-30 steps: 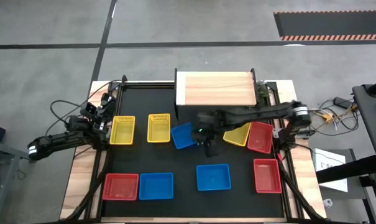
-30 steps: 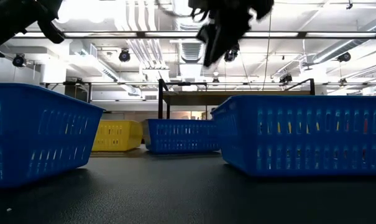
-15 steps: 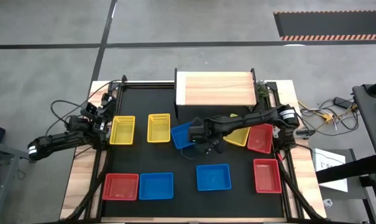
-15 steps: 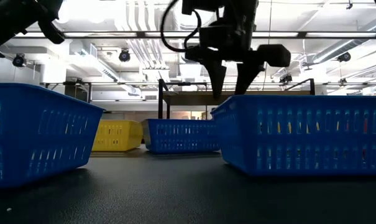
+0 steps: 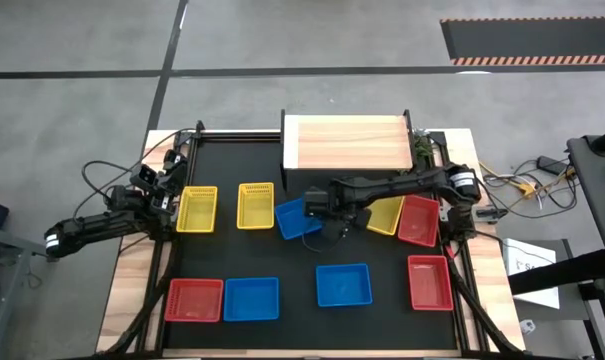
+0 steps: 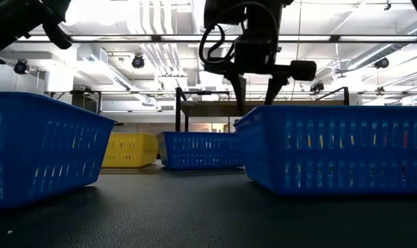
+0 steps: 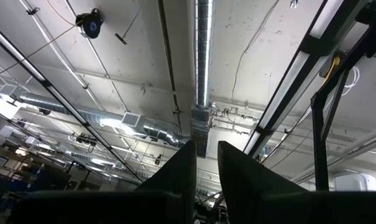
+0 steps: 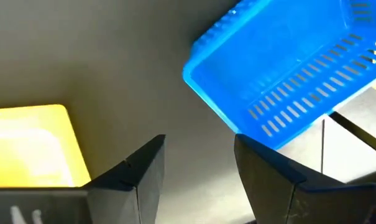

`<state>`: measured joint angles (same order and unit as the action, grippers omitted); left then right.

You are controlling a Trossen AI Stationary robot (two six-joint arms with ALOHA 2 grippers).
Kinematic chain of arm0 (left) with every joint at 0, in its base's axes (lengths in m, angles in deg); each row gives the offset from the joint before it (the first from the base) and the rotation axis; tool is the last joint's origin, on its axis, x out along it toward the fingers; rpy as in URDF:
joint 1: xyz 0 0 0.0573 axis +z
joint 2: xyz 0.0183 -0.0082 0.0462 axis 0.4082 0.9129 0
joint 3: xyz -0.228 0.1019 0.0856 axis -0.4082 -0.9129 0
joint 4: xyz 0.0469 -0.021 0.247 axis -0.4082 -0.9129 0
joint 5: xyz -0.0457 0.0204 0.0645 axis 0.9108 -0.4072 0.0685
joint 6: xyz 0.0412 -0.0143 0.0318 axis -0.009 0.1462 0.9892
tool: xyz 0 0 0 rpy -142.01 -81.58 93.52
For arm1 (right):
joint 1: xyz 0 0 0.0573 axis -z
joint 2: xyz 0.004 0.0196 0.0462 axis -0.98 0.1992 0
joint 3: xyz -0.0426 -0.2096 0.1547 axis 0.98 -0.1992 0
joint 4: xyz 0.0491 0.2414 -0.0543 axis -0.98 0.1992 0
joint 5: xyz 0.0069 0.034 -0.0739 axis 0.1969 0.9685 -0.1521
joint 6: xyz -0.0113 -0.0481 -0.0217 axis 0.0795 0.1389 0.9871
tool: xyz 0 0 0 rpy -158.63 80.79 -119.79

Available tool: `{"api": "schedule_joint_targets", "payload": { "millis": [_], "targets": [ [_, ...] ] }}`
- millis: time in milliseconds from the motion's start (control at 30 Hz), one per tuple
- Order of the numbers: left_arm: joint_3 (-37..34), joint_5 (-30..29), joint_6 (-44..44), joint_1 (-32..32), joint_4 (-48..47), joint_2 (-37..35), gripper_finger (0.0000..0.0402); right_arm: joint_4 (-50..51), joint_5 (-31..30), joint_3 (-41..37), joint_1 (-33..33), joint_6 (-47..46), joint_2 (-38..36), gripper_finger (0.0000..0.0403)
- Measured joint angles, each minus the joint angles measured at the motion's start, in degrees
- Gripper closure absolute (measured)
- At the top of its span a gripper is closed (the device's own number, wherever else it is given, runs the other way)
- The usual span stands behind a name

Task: Stack baskets on shelf by color
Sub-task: Put the top blue bin on the shelf

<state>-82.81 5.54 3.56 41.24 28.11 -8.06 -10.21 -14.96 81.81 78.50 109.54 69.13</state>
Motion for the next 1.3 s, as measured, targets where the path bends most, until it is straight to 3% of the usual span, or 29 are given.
{"api": "schedule_joint_targets", "payload": {
  "millis": [400,800,1033,1300],
  "targets": [
    [-0.02,0.0,0.01,0.01,0.49,0.0,0.0352,-5.58,1.47,-2.03,1.57,7.36,0.11,0.022],
    [0.02,0.0,0.03,0.01,0.5,0.0,0.0352,-21.3,3.12,-10.17,2.13,19.39,0.1,0.0227],
    [0.07,0.0,0.03,0.0,0.55,0.0,0.0352,-22.29,5.14,-12.56,1.87,19.91,2.19,0.0273],
    [0.07,-0.01,0.03,0.02,0.6,0.0,0.0352,-22.23,4.53,-11.85,-1.72,16.47,2.36,0.0386]
  ]
}}
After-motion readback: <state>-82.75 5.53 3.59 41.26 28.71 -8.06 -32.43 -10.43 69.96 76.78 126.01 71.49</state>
